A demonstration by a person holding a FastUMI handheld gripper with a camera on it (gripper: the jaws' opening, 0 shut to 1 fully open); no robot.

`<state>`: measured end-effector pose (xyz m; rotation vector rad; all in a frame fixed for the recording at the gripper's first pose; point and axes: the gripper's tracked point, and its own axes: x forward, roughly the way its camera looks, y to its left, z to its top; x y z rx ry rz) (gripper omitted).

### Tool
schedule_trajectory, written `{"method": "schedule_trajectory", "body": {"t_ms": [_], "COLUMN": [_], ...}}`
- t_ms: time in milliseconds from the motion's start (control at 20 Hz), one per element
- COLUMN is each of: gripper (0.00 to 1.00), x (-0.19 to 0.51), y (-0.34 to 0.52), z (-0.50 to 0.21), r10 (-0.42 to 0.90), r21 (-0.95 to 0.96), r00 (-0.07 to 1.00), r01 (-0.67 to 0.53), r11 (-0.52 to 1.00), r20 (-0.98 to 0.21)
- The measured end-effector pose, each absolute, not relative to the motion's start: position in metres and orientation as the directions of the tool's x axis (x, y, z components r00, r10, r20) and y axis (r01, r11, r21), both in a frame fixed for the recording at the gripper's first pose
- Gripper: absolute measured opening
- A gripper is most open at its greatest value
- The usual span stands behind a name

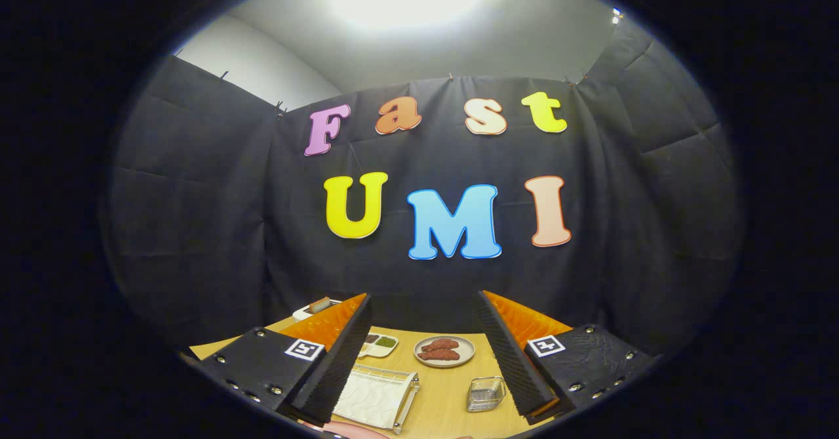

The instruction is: Take the plate from the dish rack, then take the spoon from the basket and place it into the plate.

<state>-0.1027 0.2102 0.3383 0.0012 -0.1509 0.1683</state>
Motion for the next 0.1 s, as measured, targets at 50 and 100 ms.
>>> {"method": "schedule_trajectory", "body": {"t_ms": [50,100], "gripper": [0.97,0.97], "x": [-0.102,-0.1003], "y": [0.2035,0.1964], "z": [0.3409,0.3424], "r10": [0.156,0.147], "r21": [-0.012,-0.011], "r00": [0.976,0.977], "r01": [-0.156,-0.147], "r11": [0.988,0.989], "r20": [0.153,0.156]}}
